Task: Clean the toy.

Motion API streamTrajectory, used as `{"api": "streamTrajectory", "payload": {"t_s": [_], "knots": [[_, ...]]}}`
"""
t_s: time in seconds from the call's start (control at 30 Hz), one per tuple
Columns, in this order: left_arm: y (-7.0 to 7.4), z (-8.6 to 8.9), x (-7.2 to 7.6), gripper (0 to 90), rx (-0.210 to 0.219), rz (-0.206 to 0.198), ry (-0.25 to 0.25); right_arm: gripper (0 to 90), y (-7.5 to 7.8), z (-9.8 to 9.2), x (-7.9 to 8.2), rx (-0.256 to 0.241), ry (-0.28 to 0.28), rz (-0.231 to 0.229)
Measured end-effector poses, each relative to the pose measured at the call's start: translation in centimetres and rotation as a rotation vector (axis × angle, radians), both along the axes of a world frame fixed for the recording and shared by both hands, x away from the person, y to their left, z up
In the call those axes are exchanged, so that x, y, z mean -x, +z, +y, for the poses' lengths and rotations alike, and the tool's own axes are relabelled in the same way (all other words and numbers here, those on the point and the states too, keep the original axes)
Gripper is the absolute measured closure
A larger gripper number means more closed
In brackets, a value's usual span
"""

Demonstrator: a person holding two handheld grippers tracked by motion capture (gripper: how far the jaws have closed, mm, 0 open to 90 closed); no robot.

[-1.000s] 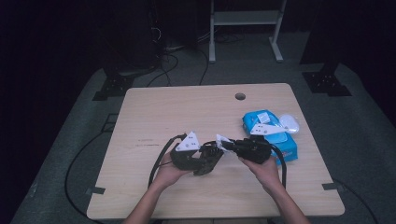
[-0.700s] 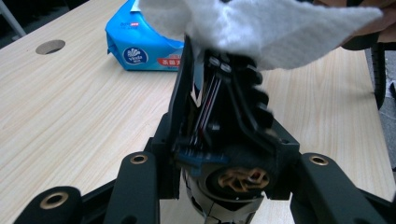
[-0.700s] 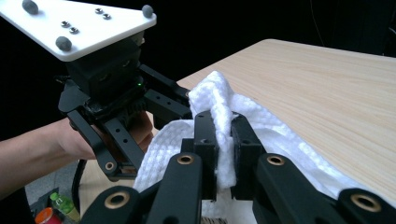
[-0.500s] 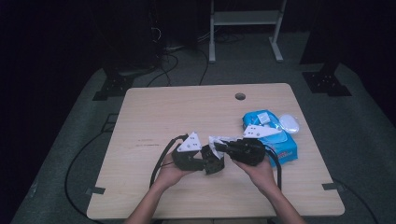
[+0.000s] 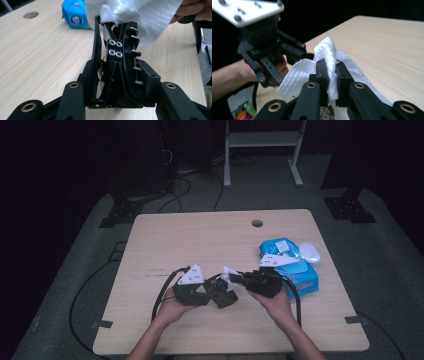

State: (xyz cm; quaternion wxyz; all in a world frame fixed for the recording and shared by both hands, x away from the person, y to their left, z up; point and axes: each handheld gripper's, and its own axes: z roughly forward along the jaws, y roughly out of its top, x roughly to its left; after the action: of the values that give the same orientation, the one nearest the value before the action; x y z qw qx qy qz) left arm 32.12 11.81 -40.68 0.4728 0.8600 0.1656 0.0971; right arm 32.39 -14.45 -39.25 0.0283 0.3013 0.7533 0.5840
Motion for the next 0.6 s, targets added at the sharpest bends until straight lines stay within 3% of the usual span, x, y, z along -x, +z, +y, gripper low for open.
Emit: {"api": "streamTrajectory", "payload": {"t_s": [0.07,0.27,0.4,0.6], "knots": [[0.0,0.4,0.2,56.9,-0.009,0.0,-0.001,82.9,-0.4,1.0,0.1,0.024,0.018,-0.002],[-0.3,1.3,0.6,57.0,-0.008,0.011,0.007,82.9,-0.9,1.6,0.1,0.045,0.027,0.004],[-0.9,1.7,0.7,57.8,-0.022,0.036,0.005,82.8,-1.5,2.1,0.4,0.082,0.039,0.007],[-1.3,1.6,0.6,57.9,-0.02,0.052,0.006,82.8,-1.8,2.2,0.3,0.093,0.04,0.009]]}}
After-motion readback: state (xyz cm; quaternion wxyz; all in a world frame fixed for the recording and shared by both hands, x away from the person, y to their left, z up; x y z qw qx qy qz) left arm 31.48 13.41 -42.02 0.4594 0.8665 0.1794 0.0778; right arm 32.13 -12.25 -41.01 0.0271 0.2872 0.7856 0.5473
